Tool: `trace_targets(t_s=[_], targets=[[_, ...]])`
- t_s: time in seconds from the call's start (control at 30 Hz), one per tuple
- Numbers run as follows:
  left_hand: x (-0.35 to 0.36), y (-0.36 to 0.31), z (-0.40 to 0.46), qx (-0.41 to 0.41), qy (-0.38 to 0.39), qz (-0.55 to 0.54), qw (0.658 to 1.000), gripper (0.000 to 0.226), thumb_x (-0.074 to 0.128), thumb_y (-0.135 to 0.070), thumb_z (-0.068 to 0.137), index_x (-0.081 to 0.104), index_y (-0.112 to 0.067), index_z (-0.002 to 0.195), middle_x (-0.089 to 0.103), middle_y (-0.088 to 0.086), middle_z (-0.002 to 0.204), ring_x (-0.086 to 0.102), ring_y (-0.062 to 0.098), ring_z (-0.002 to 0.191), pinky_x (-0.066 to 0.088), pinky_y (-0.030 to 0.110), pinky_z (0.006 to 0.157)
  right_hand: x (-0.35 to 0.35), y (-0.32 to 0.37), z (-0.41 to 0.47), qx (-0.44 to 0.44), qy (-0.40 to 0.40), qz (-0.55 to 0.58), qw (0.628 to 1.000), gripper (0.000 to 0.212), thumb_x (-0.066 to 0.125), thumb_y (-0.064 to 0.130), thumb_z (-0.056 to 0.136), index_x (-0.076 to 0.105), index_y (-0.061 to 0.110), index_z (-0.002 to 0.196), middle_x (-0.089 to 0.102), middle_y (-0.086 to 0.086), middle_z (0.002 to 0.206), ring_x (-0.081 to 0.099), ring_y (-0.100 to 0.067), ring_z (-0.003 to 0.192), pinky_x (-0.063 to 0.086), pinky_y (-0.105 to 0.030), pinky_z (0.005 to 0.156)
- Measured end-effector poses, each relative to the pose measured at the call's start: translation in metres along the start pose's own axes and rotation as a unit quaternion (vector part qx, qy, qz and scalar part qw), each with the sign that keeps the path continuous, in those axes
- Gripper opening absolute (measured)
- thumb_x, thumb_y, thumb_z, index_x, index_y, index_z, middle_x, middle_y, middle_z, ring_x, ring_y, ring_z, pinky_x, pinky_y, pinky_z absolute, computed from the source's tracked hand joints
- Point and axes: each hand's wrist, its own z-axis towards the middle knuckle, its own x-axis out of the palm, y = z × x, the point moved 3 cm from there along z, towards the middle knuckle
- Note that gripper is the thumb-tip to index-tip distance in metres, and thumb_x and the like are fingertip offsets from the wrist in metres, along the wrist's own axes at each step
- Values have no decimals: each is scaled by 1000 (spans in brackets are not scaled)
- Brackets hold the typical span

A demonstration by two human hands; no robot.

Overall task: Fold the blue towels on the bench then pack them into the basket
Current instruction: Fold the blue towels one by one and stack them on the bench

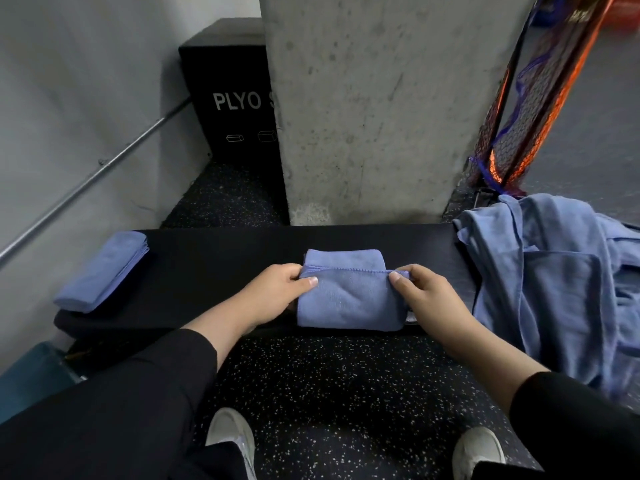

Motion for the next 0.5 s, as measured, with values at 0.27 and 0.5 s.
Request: trace_targets(t_s=[0.27,0.5], targets=[[1,9,17,-54,-42,-71,995,31,59,-40,99,72,-12,104,75,13,105,72,26,93,60,49,88,11,-18,34,49,42,-30,997,23,66,32,93,69,10,91,71,-14,85,56,-13,65,45,-33,61],[-3,11,52,-72,-62,-104,990,57,66,-12,95,45,-26,146,73,4,105,70,16,97,55,29,75,17,-19,77,46,-14,-123,991,31,62,32,95,59,8,75,57,2,63,47,-14,58,34,-31,53]])
